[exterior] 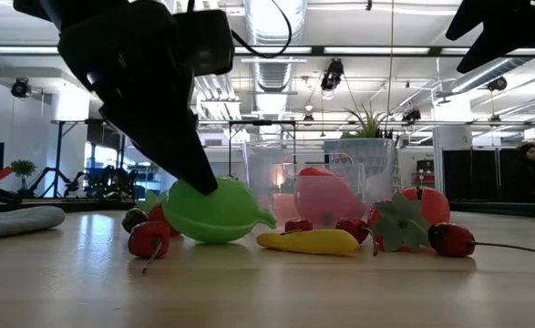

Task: Pick and placing Produce into tupperware
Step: Put the green melon into the transparent bin

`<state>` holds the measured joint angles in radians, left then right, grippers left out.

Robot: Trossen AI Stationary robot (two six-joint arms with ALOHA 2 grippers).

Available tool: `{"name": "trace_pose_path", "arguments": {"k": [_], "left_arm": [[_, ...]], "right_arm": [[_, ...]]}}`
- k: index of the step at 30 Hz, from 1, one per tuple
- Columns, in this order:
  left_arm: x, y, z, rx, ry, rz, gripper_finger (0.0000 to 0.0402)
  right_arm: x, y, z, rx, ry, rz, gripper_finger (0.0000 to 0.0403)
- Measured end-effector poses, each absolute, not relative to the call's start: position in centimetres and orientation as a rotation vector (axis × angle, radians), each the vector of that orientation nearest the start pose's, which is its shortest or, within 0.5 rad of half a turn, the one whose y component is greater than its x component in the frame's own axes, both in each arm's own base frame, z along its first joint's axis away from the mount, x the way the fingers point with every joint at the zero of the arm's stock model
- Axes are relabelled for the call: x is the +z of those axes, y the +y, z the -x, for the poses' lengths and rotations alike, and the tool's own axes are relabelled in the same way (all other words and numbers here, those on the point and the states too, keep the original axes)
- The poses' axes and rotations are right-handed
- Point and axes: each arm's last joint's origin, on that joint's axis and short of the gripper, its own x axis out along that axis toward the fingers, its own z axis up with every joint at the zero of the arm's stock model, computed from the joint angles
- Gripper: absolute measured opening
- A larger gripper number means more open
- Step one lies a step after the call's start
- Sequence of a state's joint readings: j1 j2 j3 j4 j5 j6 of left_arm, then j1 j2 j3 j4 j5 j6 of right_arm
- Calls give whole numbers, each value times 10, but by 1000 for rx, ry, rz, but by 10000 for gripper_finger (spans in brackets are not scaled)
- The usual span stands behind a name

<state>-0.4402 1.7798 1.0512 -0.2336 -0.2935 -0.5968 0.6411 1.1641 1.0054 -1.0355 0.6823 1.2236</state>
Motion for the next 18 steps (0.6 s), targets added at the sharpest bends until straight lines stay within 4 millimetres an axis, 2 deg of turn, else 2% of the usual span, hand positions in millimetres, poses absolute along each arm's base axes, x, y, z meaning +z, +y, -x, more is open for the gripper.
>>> {"name": "trace_pose_path", "arguments": {"k": [11,18], "left_arm": [[163,-144,-327,157,881,268,228],[158,-145,-328,141,908,268,272]], "right_arm": [[282,105,-171,-561,739,-399,361],[282,105,-171,-561,741,-395,361]]}}
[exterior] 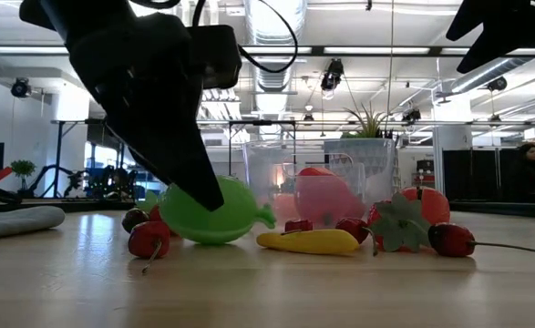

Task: Pick and placing Produce into tupperware
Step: Put the green melon into the transparent bin

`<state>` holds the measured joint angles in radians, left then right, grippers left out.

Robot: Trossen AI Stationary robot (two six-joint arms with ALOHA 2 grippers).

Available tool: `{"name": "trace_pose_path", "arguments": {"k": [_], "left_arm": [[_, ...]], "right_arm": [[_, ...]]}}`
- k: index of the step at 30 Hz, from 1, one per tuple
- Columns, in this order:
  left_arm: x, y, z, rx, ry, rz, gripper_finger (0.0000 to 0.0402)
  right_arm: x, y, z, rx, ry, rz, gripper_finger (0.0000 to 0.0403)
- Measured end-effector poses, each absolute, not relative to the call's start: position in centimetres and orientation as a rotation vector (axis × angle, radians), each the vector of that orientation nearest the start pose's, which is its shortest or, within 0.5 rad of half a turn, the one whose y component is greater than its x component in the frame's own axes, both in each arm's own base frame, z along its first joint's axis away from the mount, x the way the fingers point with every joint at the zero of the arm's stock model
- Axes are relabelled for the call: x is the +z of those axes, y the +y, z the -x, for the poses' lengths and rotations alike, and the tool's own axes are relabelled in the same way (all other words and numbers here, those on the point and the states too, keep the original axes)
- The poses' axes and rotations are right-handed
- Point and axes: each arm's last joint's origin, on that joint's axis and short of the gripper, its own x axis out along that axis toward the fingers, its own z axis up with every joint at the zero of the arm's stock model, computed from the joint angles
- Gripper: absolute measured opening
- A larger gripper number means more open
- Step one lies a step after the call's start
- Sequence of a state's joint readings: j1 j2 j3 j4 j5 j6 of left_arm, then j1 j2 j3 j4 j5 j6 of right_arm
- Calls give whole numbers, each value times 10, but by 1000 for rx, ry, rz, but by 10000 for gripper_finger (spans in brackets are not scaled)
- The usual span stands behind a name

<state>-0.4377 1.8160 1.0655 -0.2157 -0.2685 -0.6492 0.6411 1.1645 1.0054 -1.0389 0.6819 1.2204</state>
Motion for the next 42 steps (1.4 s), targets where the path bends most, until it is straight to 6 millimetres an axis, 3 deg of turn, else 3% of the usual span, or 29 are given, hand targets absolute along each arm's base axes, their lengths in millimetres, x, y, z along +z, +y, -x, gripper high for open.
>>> {"name": "trace_pose_path", "arguments": {"k": [5,28,42], "left_arm": [[157,-145,-328,141,911,268,294],[147,-145,-331,156,913,260,293],[149,-145,-333,165,898,259,212]], "right_arm": [[282,105,-171,-561,743,-392,361],[280,104,-170,-559,754,-365,361],[280,104,-170,-557,755,-362,361]]}}
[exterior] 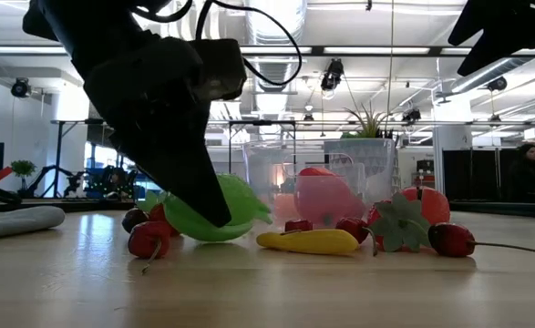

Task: Pick and placing Produce into tupperware
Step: Put the green melon into the transparent bin

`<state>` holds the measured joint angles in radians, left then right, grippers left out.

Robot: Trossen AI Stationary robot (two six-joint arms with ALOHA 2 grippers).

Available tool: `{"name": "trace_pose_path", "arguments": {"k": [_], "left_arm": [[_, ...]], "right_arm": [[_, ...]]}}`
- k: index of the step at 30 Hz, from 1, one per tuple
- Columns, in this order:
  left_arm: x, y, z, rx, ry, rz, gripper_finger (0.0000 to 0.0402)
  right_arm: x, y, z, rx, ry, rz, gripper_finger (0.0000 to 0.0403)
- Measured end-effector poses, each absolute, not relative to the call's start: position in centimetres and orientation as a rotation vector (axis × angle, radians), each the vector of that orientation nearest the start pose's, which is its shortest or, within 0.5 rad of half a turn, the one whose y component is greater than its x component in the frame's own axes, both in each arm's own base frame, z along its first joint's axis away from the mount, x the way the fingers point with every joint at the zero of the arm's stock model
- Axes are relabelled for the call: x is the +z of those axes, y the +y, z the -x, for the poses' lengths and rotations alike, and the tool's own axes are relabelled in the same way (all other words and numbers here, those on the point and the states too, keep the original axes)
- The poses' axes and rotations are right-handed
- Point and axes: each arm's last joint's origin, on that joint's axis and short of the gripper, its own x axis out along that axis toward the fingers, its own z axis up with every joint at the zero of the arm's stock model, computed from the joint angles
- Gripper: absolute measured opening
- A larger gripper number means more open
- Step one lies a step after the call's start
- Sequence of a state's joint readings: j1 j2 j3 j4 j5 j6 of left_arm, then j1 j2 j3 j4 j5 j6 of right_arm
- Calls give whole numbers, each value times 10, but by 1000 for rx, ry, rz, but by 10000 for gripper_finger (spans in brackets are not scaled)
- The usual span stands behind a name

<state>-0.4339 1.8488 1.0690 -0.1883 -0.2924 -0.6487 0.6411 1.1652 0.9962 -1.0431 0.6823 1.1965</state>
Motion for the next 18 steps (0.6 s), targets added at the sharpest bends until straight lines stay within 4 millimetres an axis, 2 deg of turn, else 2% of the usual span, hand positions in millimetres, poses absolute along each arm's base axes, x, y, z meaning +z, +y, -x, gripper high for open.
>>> {"name": "trace_pose_path", "arguments": {"k": [8,14,18], "left_arm": [[169,-147,-336,146,849,284,210],[191,-143,-329,131,812,292,210],[206,-139,-326,167,741,187,209]], "right_arm": [[279,104,-170,-557,758,-356,361],[278,104,-170,-552,764,-339,361],[278,104,-170,-552,764,-339,361]]}}
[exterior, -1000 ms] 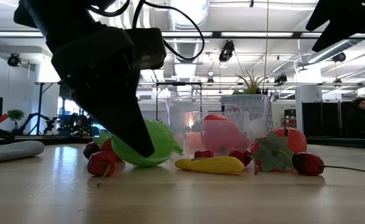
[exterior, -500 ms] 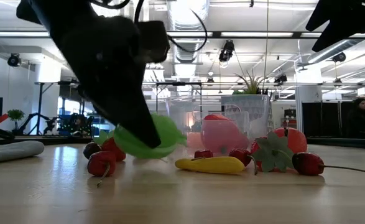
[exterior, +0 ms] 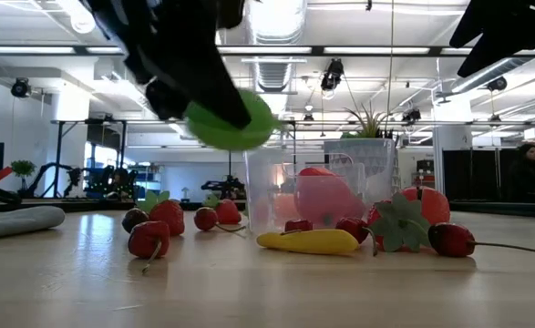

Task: Pick and placing Produce into tupperware
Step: Put the green melon into the transparent bin, then put the red cherry into the transparent bin

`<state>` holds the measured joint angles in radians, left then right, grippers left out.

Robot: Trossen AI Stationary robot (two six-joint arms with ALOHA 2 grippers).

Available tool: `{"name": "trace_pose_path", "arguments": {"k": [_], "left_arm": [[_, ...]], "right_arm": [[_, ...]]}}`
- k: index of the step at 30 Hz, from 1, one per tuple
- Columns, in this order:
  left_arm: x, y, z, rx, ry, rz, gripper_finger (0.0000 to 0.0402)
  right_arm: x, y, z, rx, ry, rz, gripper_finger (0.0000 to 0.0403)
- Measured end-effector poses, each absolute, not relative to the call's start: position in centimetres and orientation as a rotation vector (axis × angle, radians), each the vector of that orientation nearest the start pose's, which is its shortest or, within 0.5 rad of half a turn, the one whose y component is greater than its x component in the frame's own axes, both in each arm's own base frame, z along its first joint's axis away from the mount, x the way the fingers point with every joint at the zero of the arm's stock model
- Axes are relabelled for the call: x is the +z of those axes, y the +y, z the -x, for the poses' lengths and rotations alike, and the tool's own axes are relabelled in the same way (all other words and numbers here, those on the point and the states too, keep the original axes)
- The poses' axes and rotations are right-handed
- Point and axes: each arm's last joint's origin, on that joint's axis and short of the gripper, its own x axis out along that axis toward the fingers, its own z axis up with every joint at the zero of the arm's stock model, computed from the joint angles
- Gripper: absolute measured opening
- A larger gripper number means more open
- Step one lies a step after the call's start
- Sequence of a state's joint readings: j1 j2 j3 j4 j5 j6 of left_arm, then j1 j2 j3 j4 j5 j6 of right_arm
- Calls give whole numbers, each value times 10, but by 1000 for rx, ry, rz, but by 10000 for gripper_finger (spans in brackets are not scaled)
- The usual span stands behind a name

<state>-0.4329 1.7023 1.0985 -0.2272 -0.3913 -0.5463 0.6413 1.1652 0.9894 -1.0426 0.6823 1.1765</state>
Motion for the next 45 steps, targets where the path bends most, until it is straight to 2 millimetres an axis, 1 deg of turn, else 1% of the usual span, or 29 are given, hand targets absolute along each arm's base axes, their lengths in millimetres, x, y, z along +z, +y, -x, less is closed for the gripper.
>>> {"name": "trace_pose_path", "arguments": {"k": [2,4,8,11,15,18,20,24,28,30,32,35,37,40,43,45], "left_arm": [[213,-134,-326,220,693,80,209],[223,-128,-333,259,638,0,209],[238,-105,-350,268,586,-19,209],[238,-80,-360,326,599,46,209],[234,-48,-365,448,569,299,218],[233,-36,-367,399,600,389,238],[233,-34,-367,361,613,406,253],[233,-31,-368,364,617,405,281],[236,-30,-361,373,678,381,291],[237,-31,-351,357,767,352,292],[233,-33,-339,316,885,310,292],[221,-36,-320,239,1090,255,292],[214,-40,-314,176,1151,215,292],[202,-47,-310,90,1167,129,292],[194,-52,-313,22,1132,31,292],[192,-52,-316,14,1099,12,292]], "right_arm": [[277,104,-170,-553,765,-338,361],[277,104,-170,-552,764,-340,361],[277,104,-170,-555,760,-350,361],[277,104,-170,-561,756,-364,361],[277,104,-170,-567,749,-357,361],[277,103,-170,-594,711,-356,361],[278,103,-171,-607,697,-372,361],[278,103,-171,-611,693,-377,361],[279,102,-171,-635,650,-365,361],[279,100,-172,-652,628,-365,361],[279,98,-173,-670,612,-370,361],[279,94,-175,-699,600,-373,361],[278,90,-177,-719,601,-370,361],[277,84,-180,-752,597,-380,361],[277,79,-182,-775,592,-391,361],[277,78,-183,-782,590,-396,361]]}}
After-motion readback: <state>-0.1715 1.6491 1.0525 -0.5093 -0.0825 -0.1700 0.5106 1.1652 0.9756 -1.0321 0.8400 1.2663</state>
